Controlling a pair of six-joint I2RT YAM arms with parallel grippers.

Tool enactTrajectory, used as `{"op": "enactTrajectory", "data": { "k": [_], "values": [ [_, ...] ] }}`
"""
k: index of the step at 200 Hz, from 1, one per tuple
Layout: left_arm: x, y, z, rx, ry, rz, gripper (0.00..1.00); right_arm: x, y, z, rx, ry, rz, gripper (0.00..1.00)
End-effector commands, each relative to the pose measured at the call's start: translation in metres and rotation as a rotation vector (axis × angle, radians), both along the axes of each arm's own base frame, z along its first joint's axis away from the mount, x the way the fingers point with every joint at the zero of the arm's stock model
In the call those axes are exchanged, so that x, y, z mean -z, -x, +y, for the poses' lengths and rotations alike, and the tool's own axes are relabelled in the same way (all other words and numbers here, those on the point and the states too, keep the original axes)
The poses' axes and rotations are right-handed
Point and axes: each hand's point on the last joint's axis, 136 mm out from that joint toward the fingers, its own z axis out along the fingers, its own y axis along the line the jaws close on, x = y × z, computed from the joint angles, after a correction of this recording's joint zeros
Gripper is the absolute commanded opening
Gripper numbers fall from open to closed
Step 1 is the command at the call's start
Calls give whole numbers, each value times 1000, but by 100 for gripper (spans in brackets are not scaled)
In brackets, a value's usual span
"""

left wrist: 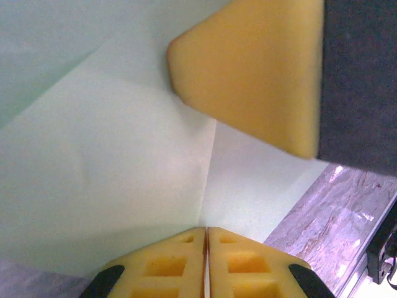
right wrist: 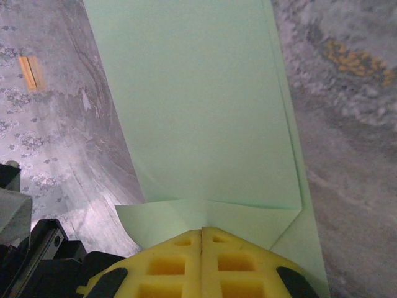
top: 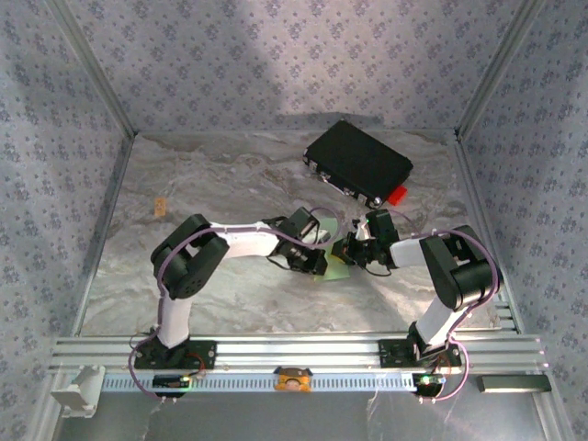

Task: Fold a paper plane with a square sheet of paper (pick it up from the middle)
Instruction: Fold the triangle a second time at the center of the table.

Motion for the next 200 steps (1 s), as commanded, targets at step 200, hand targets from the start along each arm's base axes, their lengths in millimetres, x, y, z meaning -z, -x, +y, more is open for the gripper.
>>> {"op": "enactTrajectory", "data": {
  "k": [200],
  "values": [
    [-51, -28, 4, -76, 130, -76, 10, 28, 15, -18, 44, 93, 97, 0]
  ]
}}
